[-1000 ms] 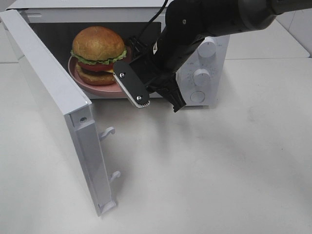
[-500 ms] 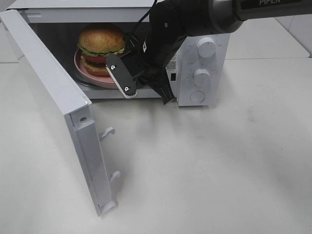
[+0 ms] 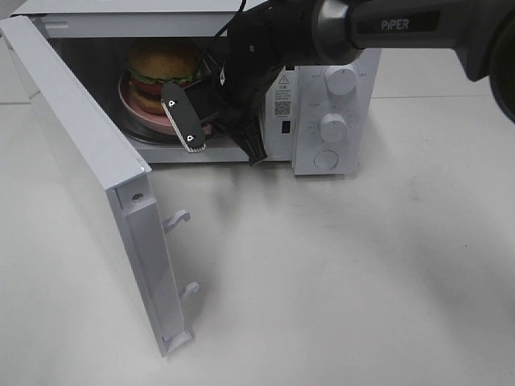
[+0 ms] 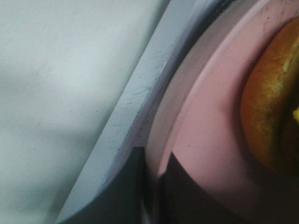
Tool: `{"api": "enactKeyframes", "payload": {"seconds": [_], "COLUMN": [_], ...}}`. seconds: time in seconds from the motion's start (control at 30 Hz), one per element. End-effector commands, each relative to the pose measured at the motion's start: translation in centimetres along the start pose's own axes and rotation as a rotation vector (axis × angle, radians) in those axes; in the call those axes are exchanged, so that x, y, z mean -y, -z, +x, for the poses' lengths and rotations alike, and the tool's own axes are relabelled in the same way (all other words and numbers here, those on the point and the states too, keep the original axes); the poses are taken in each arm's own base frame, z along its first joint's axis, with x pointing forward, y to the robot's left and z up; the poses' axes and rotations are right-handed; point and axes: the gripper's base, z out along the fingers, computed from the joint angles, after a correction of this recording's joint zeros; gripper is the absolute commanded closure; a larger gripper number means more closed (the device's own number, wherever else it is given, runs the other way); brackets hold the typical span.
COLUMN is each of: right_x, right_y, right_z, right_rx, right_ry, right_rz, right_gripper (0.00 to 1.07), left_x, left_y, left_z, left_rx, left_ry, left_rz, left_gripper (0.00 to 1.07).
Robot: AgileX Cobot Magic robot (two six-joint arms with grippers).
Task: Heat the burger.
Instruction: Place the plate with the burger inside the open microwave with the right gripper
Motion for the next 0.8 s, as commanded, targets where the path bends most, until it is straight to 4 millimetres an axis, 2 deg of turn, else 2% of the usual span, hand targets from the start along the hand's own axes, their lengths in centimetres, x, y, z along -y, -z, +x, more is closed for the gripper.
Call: {"api": "enactKeyframes", "payload": {"seconds": [0.03,0.27,0.53,0.8], "right_x": [1.9,2.4,2.1,1.9], "right_y": [0.2,-0.9,-2.4,-2.7], "right_z": [0.1,0.0,-0.1,-0.1], "right_rx": [0.001,0.0,-0.001,-0.002], "right_ry": [-0.035,-0.063,-0.069,-0.077], "right_rz": [0.07,0.075,0.057,0.049], "right_gripper": [1.07,1.07,1.05,0.9], "left_x": [0.0,0.0,0.0,0.0], "left_y": [0.2,0.2,0.2,0.2], "left_z": [0.1,0.1,0.1,0.1], "left_rx": [0.028,0.028,0.028,0.028], "left_ry": [0.004,0.004,0.004,0.004], "left_rz": [-0.003,-0.003,-0.003,-0.003], "left_gripper": [0.1,0.1,0.1,0.1]}}
